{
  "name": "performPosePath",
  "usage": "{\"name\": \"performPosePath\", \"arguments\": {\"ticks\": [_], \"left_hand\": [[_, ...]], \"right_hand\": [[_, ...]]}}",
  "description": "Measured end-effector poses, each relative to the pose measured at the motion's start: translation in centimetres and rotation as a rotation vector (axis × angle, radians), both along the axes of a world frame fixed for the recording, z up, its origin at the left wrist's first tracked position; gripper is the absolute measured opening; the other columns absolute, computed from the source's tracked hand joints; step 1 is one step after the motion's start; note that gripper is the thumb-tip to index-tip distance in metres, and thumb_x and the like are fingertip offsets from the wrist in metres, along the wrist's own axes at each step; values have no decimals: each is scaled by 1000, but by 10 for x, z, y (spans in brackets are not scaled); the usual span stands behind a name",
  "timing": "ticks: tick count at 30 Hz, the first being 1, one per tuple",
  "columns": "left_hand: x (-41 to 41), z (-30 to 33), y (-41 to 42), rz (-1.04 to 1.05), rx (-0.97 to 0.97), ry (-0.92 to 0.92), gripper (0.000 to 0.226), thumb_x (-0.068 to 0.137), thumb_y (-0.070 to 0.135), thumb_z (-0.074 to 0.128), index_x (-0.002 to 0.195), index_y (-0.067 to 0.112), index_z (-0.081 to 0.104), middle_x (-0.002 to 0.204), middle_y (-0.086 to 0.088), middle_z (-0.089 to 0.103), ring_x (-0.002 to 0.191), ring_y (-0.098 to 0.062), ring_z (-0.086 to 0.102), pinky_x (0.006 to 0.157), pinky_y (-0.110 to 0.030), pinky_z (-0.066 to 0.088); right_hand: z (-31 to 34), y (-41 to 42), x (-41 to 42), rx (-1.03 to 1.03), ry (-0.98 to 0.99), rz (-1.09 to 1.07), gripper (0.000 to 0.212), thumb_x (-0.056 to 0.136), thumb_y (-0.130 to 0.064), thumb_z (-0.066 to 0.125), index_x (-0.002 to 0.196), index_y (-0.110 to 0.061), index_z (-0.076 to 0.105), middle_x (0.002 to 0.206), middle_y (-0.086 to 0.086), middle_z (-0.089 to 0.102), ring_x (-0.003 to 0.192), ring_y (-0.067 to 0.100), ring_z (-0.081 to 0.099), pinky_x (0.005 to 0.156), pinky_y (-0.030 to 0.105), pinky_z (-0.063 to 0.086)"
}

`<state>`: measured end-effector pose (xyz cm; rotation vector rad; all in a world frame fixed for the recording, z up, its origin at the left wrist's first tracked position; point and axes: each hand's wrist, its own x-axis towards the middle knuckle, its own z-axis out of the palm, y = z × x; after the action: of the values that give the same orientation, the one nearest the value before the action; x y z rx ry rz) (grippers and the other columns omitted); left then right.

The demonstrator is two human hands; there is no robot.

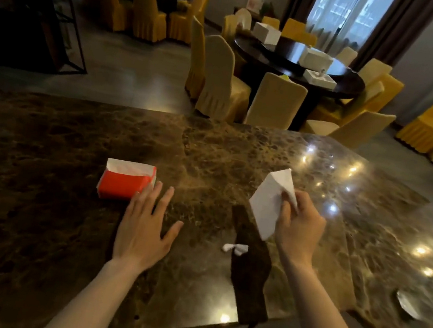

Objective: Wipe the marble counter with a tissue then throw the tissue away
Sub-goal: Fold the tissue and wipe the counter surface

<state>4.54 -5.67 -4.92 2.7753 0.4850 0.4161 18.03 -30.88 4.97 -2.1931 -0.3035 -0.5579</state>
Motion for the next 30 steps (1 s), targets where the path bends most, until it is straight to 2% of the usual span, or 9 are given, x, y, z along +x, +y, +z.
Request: {"name": "performPosePath", "arguments": {"ticks": [2, 5, 8, 11, 14, 17, 19, 24, 30], "left_hand": [[4, -5, -16, -34, -44, 89, 79, 101, 65, 34, 166, 27, 8, 175, -2, 3, 161, -19, -7, 131, -44, 3], [2, -17, -26, -4, -41, 196, 77, 101, 67, 21, 165, 30, 2, 176, -2, 0, 160, -20, -9, 131, -44, -1], [3, -21, -26, 13, -39, 224, 76, 100, 69, 18, 165, 32, 5, 176, -1, 0, 161, -20, -9, 131, -44, -2], [4, -22, -24, 28, -25, 228, 77, 99, 71, 16, 165, 33, 6, 176, 0, 0, 160, -20, -9, 131, -43, -3], [4, -24, -25, 37, -18, 222, 77, 98, 72, 17, 165, 35, 8, 176, 1, 2, 160, -19, -8, 130, -42, -4], [5, -26, -24, 55, -17, 213, 78, 97, 73, 16, 165, 36, 9, 176, 1, 3, 160, -19, -8, 130, -42, -4], [6, -28, -24, 53, -5, 217, 78, 96, 74, 14, 164, 36, 8, 175, 2, 2, 160, -19, -8, 130, -42, -4], [6, -29, -23, 50, -8, 216, 78, 97, 74, 17, 164, 36, 9, 175, 2, 3, 160, -18, -7, 130, -43, -3], [4, -25, -23, 35, -28, 212, 78, 97, 74, 17, 164, 36, 8, 176, 2, 2, 160, -17, -9, 131, -42, -3]], "right_hand": [[-13, -5, -13, -122, -59, 84, 22, 90, -7, 66, 109, -17, 68, 98, -4, 71, 86, 13, 68, 71, 27, 55], [-41, -6, -41, -308, 47, 287, 32, 86, -5, 69, 117, -15, 67, 117, 6, 69, 108, 21, 64, 87, 36, 52], [-68, -5, -64, -482, 229, 471, 19, 98, -40, 57, 112, -30, 66, 127, -3, 59, 123, 17, 51, 96, 34, 46], [-75, -4, -71, -498, 289, 455, 46, 97, -66, 36, 119, -35, 63, 140, -9, 55, 136, 13, 41, 104, 33, 42], [-67, -5, -58, -383, 274, 331, 47, 102, -54, 35, 130, -29, 63, 137, -5, 59, 131, 15, 48, 99, 31, 41], [-64, -6, -46, -565, 276, 340, 39, 103, -41, 49, 139, -27, 55, 142, -2, 54, 129, 23, 46, 100, 37, 44], [-66, -3, -48, -685, 221, 389, 30, 100, -35, 54, 129, -28, 62, 131, -4, 59, 116, 24, 49, 90, 37, 48], [-72, 7, -58, -677, 119, 372, 11, 97, -23, 63, 99, -21, 74, 96, -4, 64, 92, 21, 53, 65, 35, 51], [-60, 5, -35, -193, 337, 152, 20, 87, -1, 64, 95, -16, 75, 91, -1, 75, 83, 16, 68, 71, 34, 56]]}}
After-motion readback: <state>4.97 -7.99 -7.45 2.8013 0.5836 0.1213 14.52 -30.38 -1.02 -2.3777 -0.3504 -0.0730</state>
